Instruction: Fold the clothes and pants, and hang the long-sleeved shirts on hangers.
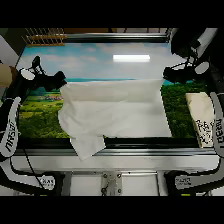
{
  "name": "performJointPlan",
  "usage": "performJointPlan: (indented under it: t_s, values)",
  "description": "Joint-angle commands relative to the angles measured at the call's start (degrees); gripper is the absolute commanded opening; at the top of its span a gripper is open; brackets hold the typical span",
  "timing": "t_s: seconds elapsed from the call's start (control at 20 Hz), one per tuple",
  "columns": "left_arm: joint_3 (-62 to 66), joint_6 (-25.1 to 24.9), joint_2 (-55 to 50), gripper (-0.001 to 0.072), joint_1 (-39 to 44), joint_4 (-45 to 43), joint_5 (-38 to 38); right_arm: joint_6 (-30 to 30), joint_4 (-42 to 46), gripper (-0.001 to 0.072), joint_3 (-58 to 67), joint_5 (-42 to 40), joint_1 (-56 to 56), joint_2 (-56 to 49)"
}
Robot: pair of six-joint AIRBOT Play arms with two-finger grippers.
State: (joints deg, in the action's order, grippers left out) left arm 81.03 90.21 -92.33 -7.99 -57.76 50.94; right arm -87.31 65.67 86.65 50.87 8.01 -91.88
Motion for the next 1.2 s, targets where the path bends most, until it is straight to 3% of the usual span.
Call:
performJointPlan:
  t_s: [0.0, 0.35, 0.65, 0.7, 0.75, 0.8, 0.9, 1.05, 1.15]
  values:
    - [-3.63, -3.06, 2.82, 0.0009, -1.64, 0.11, 2.82, -5.11, 8.79, 0.0007, -2.23, 1.25, -0.63, 1.75]
    - [-21.62, -4.68, 10.1, 0.0009, -1.49, -1.01, -1.29, -5.09, 11.74, 0.0008, -19.12, 0.31, -2.27, 8.46]
    - [-26.18, -4.76, 10.16, 0.0024, -1.51, -0.94, -1.57, -5.07, 9.35, 0.0035, -26.36, 0.68, -2.8, 8.59]
    - [-25.59, -4.74, 10.16, 0.0314, -1.53, -0.94, -0.94, -4.81, 7.69, 0.02, -26.36, 1.03, -2.78, 8.63]
    - [-24.44, -4.74, 10.19, 0.0535, -1.53, -0.96, -0.11, -4.2, 5.6, 0.0451, -26.34, 1.16, -2.73, 8.98]
    - [-22.86, -4.74, 10.71, 0.0549, -1.53, -0.96, 1.2, -4.24, 4.39, 0.0498, -26.32, 1.36, -2.73, 10.08]
    - [-20.48, -4.74, 13.75, 0.055, -1.53, -1.27, 3.15, -3.08, 5.68, 0.0498, -26.34, 3.32, -2.69, 14.84]
    - [-20.26, -4.72, 19.71, 0.0549, -1.44, -3.23, 7.43, -2.95, 15.39, 0.0511, -28.37, 10.62, -0.15, 24.02]
    - [-21.94, -4.74, 22.95, 0.0549, -0.61, -4.76, 11.13, -3.37, 15.32, 0.0511, -33.66, 14.34, 4.98, 29.35]
